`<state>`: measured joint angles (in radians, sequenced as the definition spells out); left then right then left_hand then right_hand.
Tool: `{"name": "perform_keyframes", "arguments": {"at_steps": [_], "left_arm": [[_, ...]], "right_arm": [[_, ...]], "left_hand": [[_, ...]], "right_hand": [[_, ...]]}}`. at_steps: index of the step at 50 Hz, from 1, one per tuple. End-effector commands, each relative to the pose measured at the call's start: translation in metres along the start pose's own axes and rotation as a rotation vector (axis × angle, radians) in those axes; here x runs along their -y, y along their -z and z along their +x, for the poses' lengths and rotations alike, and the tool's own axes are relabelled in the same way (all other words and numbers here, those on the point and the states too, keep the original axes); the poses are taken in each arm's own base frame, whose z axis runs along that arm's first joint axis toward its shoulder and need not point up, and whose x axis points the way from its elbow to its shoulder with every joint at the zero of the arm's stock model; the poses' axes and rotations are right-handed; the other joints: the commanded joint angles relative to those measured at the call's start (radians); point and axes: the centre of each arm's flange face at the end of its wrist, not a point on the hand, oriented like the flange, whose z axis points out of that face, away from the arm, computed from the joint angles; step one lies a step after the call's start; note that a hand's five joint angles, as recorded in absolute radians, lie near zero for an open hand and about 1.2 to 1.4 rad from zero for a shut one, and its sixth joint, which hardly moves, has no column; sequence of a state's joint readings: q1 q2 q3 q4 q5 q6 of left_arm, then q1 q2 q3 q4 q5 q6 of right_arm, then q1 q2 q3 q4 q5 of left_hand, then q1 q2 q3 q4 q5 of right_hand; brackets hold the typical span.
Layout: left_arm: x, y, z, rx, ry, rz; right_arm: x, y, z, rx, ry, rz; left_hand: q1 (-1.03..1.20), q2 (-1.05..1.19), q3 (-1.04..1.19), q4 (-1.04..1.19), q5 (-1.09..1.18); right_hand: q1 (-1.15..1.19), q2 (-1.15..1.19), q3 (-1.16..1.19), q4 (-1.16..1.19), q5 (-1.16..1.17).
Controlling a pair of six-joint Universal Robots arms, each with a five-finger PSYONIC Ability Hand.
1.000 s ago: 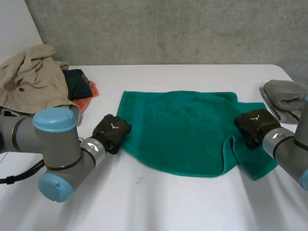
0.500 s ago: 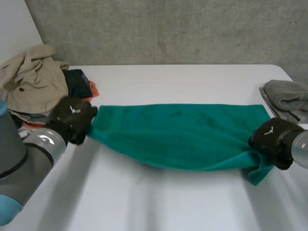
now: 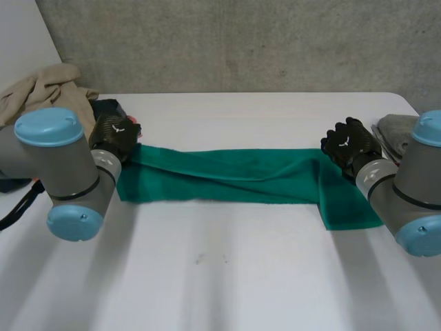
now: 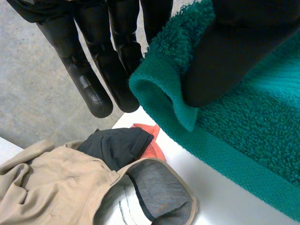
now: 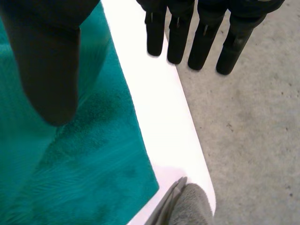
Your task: Fold the laundry.
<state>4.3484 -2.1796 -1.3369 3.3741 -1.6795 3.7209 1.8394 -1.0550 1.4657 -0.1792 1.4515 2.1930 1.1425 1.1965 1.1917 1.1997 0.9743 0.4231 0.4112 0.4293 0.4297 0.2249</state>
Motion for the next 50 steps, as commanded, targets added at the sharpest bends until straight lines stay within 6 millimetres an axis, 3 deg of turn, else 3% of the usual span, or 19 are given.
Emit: {"name": "perform_keyframes", "arguments": {"at_steps": [1,8,14,21,28,42,44,47,50], "left_arm": [[-0.01,0.007,0.008,-0.026,-0.004,-0.027],[-0.011,0.006,0.006,-0.021,-0.003,-0.03],[-0.011,0.007,0.007,-0.024,-0.003,-0.032],[-0.012,0.009,0.01,-0.032,-0.004,-0.034],[-0.014,0.01,0.012,-0.038,-0.006,-0.039],[-0.014,0.01,0.012,-0.038,-0.006,-0.035],[-0.014,0.01,0.012,-0.038,-0.006,-0.035],[-0.014,0.011,0.013,-0.039,-0.004,-0.036],[-0.014,0.011,0.012,-0.038,-0.004,-0.035]], "right_arm": [[0.006,0.028,0.02,-0.053,-0.264,-0.04],[0.0,0.064,0.004,0.078,-0.617,-0.203],[-0.009,0.075,-0.018,0.143,-0.712,-0.246],[-0.02,0.054,-0.036,0.129,-0.704,-0.189],[-0.029,0.037,-0.042,0.123,-0.7,-0.19],[-0.04,0.022,-0.054,0.142,-0.613,-0.203],[-0.04,0.02,-0.053,0.137,-0.607,-0.198],[-0.042,0.014,-0.048,0.111,-0.601,-0.188],[-0.042,0.009,-0.036,0.049,-0.594,-0.179]], "left_hand": [[0.254,0.2,0.205,0.197,0.247],[0.254,0.2,0.205,0.197,0.247],[0.254,0.2,0.205,0.197,0.247],[0.254,0.2,0.205,0.197,0.247],[0.254,0.2,0.205,0.197,0.247],[0.254,0.2,0.205,0.197,0.247],[0.254,0.2,0.205,0.197,0.247],[0.254,0.2,0.205,0.197,0.247],[0.254,0.2,0.205,0.197,0.247]], "right_hand": [[-0.059,-0.047,-0.066,-0.066,-0.036],[0.07,0.082,0.064,0.063,0.094],[0.079,0.091,0.073,0.072,0.102],[0.14,0.152,0.134,0.134,0.164],[0.228,0.24,0.222,0.222,0.252],[0.296,0.308,0.29,0.289,0.319],[0.401,0.413,0.395,0.394,0.425],[0.972,0.984,0.965,0.965,0.995],[0.973,0.985,0.967,0.967,0.997]]}}
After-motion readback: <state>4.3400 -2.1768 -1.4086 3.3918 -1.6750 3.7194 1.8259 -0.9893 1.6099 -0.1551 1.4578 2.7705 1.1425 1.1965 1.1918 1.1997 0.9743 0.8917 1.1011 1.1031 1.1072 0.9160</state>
